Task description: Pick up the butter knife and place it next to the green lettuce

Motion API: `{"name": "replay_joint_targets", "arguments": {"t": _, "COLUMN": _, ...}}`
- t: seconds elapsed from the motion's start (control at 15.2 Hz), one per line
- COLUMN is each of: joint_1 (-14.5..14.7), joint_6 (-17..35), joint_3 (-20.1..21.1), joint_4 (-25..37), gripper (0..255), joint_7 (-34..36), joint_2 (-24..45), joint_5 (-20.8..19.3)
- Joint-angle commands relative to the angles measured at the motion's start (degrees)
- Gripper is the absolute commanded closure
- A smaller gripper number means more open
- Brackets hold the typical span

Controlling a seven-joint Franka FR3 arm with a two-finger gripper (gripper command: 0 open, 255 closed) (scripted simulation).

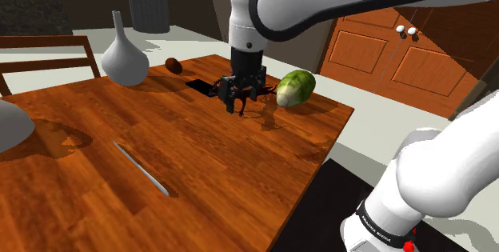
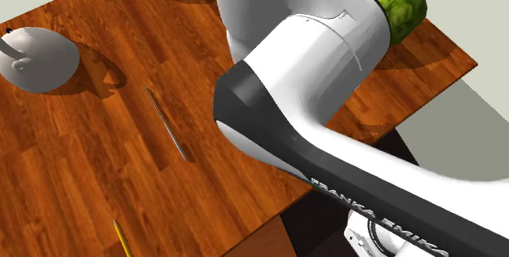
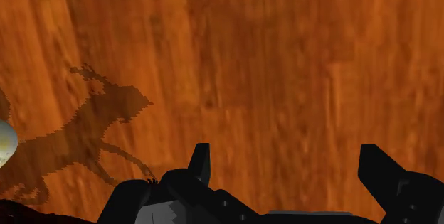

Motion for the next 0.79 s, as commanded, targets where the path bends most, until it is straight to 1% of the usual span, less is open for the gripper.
{"name": "replay_joint_targets", "arguments": {"t": 0.0, "joint_1": 0.51, "joint_6": 1.14, "joint_3": 1.57, "joint_4": 2.09, "gripper": 0, "joint_7": 1.85, "joint_2": 3.51, "joint_5": -0.16}}
{"name": "replay_joint_targets", "arguments": {"t": 0.33, "joint_1": 1.96, "joint_6": 3.55, "joint_3": 5.13, "joint_4": 8.45, "gripper": 0, "joint_7": 6.81, "joint_2": 13.24, "joint_5": -2.02}}
{"name": "replay_joint_targets", "arguments": {"t": 0.73, "joint_1": 4.93, "joint_6": 4.74, "joint_3": 8.01, "joint_4": 18.22, "gripper": 0, "joint_7": 12.93, "joint_2": 25.8, "joint_5": -6.19}}
